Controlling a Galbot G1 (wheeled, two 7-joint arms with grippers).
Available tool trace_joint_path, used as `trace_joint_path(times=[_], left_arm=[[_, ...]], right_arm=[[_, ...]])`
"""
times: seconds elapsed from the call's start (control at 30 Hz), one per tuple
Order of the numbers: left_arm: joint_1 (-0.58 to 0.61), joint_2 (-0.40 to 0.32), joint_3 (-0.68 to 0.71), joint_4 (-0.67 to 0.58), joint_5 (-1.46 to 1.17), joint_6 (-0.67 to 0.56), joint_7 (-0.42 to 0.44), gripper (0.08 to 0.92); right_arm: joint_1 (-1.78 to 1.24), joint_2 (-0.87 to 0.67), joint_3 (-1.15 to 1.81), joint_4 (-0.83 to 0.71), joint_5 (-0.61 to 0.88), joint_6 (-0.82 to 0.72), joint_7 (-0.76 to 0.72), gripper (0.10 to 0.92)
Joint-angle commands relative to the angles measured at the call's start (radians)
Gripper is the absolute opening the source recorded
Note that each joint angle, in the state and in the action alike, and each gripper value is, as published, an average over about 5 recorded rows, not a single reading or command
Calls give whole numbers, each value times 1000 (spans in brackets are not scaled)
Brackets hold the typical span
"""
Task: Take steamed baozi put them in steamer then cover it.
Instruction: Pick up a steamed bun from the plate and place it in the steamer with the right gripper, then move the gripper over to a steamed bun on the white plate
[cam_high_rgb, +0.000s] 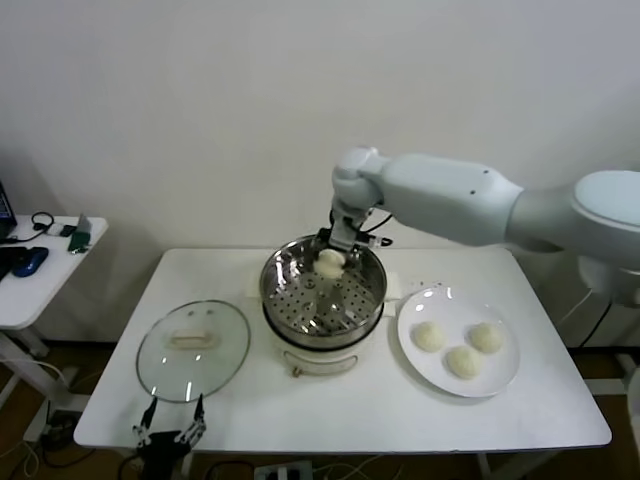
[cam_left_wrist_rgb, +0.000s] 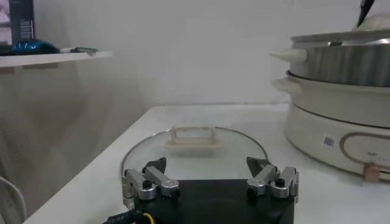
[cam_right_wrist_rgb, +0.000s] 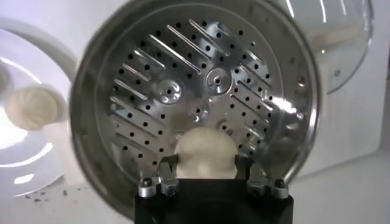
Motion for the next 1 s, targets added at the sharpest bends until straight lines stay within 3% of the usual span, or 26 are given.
trace_joint_path(times=[0.03, 0.3, 0.53, 0.67, 0.77, 0.9, 1.0], left_arm=[[0, -1, 0, 4, 1, -1, 0, 823], [-1, -4, 0, 5, 1, -6, -4, 823], [-1, -6, 4, 12, 3, -8, -6, 823], [-4, -7, 9, 14, 10, -6, -6, 823], [-5, -9, 13, 11, 17, -3, -5, 823], [-4, -11, 15, 6, 23, -1, -5, 823], [-1, -11, 15, 6, 23, -2, -5, 823]], right_arm=[[-102, 73, 50, -164, -141, 63, 46, 650], [-115, 98, 79, -232, -155, 94, 56, 657], [-55, 51, 83, -152, -60, 105, 47, 800], [71, -20, 50, -91, 120, 120, -17, 821], [225, -101, -68, -49, 383, 75, -98, 822], [376, -253, -255, 15, 694, -133, -173, 823], [419, -369, -377, 64, 733, -273, -185, 823]])
